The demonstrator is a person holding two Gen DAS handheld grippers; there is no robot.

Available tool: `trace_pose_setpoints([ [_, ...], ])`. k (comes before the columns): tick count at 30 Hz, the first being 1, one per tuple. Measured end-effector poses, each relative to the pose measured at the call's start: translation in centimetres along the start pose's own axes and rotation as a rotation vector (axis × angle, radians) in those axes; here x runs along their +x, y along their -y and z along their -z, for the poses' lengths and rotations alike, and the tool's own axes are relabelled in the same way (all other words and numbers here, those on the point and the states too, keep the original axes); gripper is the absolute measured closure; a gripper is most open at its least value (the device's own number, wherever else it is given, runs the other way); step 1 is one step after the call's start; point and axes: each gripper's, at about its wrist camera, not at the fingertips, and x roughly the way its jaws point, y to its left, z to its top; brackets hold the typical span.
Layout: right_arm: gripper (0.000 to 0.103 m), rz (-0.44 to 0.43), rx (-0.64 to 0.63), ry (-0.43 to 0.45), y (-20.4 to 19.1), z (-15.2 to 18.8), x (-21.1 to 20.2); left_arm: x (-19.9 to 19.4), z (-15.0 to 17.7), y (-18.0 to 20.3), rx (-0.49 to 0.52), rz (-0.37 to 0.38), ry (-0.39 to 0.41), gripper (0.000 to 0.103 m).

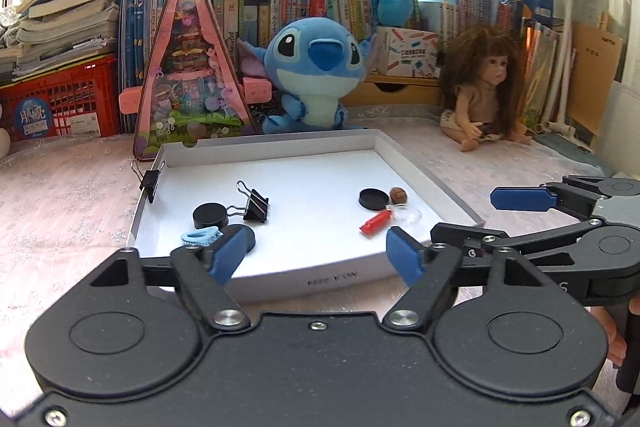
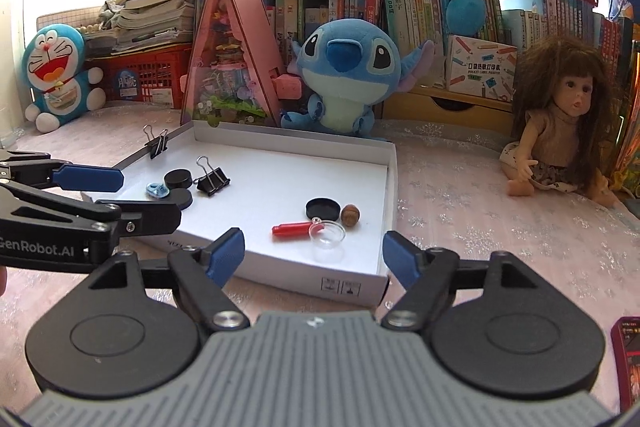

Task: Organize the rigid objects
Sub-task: 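Withdraw both grippers from the tray toward the remaining objects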

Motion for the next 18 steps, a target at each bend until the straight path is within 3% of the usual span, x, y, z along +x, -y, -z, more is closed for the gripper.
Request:
trace_pose_setpoints([
  [9,0.015,-0.006,-0.02,0.003,-0.5,1.9,-1.9,-2.6,2.4,1.3,0.051,0.037,0.008,0.025],
  [18,0.012,0.004,-0.045,0.001,-0.8,4.7,-4.2,-4.4,5.0,1.0,0.037,0.062,-0.014,0.025],
])
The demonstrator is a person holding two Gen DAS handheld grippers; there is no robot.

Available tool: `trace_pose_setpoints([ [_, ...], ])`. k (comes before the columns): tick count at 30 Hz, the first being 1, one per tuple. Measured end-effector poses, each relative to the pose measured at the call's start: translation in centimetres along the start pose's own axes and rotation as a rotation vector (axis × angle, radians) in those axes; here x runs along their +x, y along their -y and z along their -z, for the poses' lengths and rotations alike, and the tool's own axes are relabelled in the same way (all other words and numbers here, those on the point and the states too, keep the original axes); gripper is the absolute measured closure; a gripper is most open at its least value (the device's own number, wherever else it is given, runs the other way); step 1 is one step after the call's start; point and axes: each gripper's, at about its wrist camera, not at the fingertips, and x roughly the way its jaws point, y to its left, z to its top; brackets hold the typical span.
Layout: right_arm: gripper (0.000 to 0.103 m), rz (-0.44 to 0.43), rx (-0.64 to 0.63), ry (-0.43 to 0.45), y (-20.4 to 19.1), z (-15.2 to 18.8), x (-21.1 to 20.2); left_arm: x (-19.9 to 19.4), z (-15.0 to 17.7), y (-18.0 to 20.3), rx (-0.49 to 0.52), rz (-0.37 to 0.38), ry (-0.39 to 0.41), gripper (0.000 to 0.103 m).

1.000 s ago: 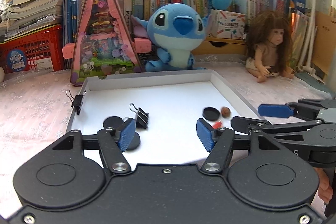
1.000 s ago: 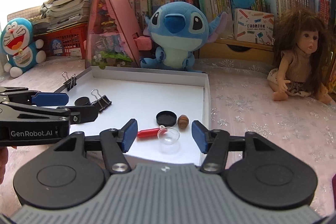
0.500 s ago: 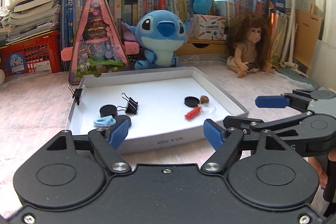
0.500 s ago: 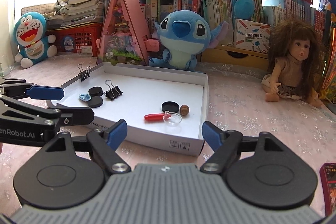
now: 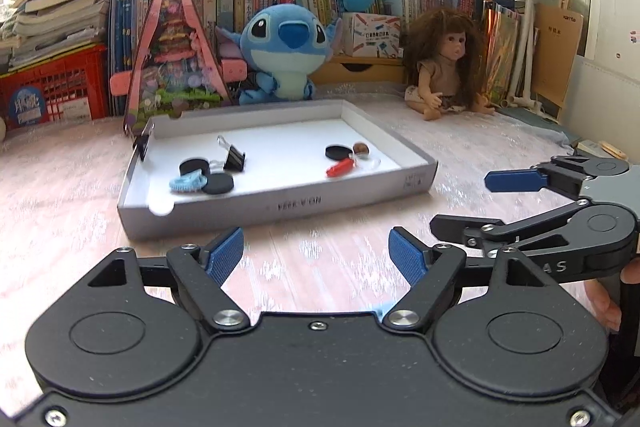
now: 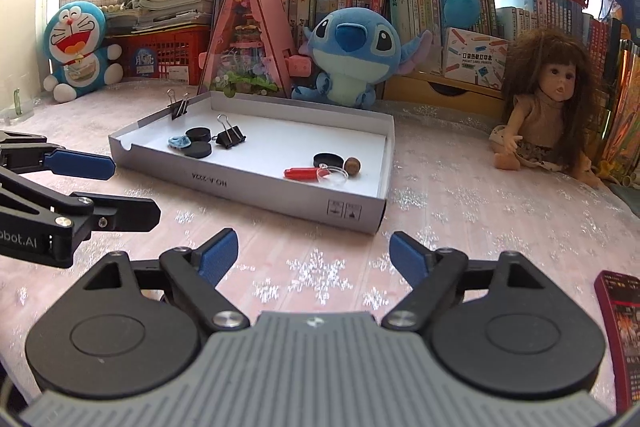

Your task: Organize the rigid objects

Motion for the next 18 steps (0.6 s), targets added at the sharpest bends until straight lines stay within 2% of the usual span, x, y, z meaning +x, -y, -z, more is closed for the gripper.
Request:
trace_pose_setpoints([
  [9,0.011,-0.029,-0.066,0.013,-1.5,1.9,-1.6,-0.9,2.8,-0.1,0.012,-0.002,-0.02,0.025],
  [18,0.009,-0.062,-0.075,0.0,-2.4,3.0,-1.8,-1.4,4.3,0.1,0.042,0.012,-0.035,0.025],
])
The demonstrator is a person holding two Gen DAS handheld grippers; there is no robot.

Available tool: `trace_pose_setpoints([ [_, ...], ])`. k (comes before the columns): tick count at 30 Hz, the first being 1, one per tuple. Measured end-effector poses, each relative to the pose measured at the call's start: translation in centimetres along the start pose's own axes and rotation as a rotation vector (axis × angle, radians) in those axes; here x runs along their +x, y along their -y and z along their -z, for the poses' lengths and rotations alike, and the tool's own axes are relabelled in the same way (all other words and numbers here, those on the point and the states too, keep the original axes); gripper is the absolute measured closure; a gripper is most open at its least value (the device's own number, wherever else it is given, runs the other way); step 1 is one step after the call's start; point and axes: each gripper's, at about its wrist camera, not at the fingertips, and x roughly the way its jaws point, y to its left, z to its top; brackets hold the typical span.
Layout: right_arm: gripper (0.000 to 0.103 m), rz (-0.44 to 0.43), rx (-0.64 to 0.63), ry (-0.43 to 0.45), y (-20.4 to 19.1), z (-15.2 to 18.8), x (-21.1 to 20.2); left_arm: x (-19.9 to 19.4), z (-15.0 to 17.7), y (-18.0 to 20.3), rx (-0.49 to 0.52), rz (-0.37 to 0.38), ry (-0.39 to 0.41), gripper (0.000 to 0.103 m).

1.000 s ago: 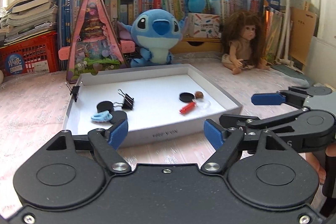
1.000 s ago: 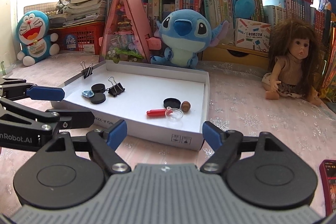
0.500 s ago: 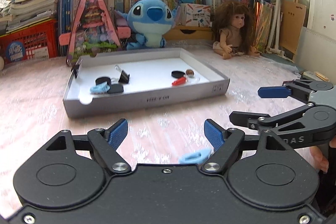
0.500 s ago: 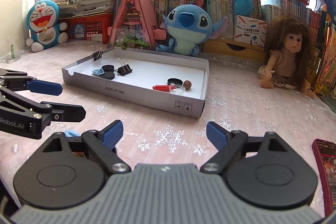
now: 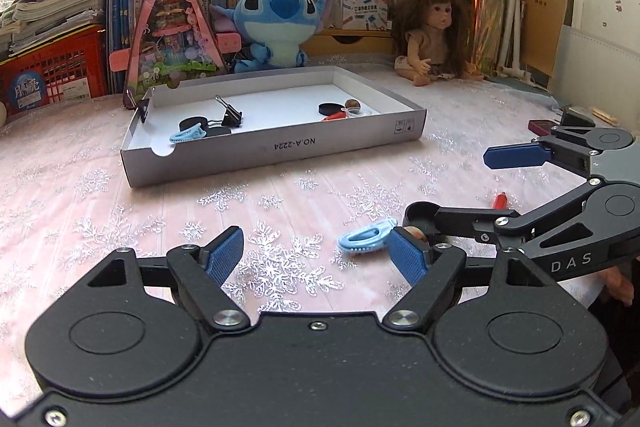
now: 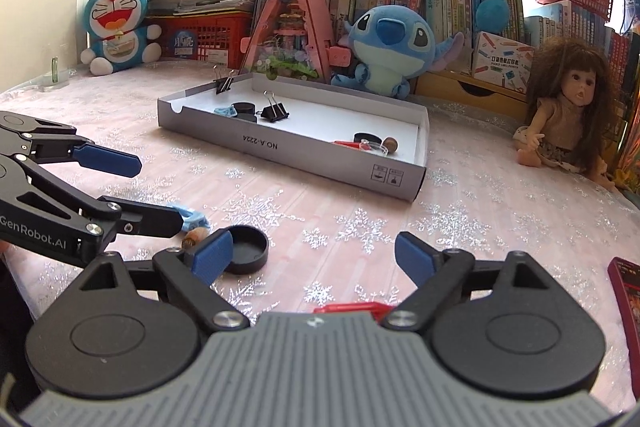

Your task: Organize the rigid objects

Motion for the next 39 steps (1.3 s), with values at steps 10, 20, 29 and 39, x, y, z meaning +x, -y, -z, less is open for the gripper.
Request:
trace_pose_setpoints([
  [10,0.007,0.0,0.016,0.001,0.3,0.3,0.2,0.7,0.3,-0.1,-0.027,0.0,-0.012,0.028],
  [20,0.006,-0.004,0.03,-0.004,0.6,0.4,0.2,1.6,0.0,1.2,0.03,0.067,0.003,0.057],
  [29,0.006,-0.005,0.031,-0.003,0.7,0.4,0.2,1.6,0.0,1.3,0.01,0.084,0.011,0.074],
  [39,0.006,-0.015,0.005,-0.015,0.9,0.3,-0.3,1.5,0.1,0.8,-0.006,0.065,0.015,0.074],
])
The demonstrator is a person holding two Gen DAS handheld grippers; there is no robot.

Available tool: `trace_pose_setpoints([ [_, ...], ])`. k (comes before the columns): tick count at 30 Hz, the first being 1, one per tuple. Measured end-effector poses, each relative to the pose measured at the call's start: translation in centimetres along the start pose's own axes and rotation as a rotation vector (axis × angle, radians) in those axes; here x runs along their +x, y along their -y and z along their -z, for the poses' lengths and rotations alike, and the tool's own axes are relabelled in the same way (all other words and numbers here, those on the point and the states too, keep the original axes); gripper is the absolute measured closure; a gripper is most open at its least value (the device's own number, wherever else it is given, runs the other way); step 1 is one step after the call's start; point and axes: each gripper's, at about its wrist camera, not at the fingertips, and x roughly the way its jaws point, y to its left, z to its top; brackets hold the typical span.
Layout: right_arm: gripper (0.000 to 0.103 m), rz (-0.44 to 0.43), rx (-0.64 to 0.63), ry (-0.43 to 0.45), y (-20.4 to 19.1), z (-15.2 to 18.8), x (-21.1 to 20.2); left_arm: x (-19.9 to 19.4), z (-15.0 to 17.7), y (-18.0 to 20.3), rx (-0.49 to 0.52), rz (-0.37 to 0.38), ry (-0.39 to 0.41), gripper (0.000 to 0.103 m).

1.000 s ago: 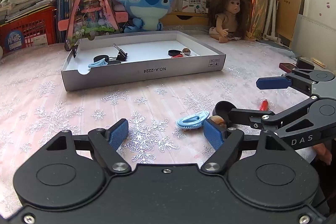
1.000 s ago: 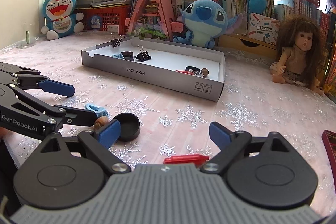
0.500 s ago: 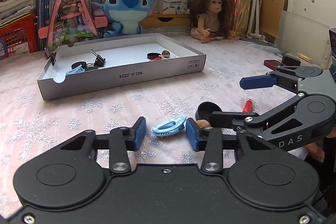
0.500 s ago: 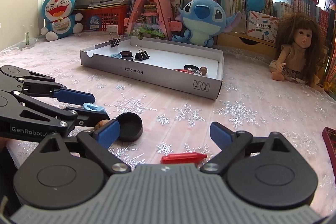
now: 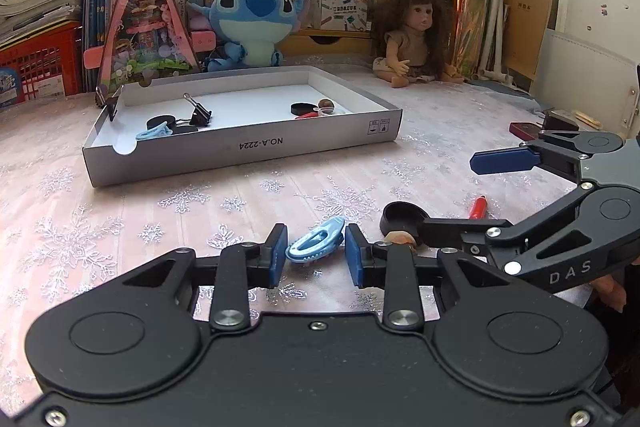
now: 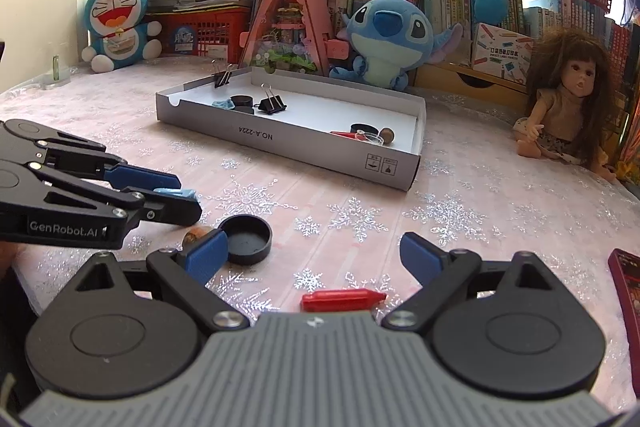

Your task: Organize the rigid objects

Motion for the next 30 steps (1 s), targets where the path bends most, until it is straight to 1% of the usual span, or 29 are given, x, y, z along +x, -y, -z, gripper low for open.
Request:
trace_pose_setpoints([
  [4,0.006,-0.012,-0.015,-0.004,-0.4,0.1,0.0,0.0,-0.1,-0.1,-0.001,-0.005,0.001,0.074],
  [8,0.006,-0.025,-0.002,-0.011,-0.5,0.0,0.4,0.0,-0.1,-0.2,-0.01,-0.014,0.002,0.074],
  [20,0.009,-0.029,-0.004,-0.028,-0.9,0.1,1.1,-0.2,0.1,-0.5,-0.023,-0.03,0.003,0.074],
  [25,0.017,-0.043,-0.002,-0.029,-1.0,0.0,1.1,-0.2,0.0,-0.5,-0.028,-0.03,0.003,0.074],
  [30,0.03,-0.085,0.018,-0.029,-1.2,-0.1,1.0,-0.2,0.0,-0.5,-0.032,-0.032,0.004,0.074],
])
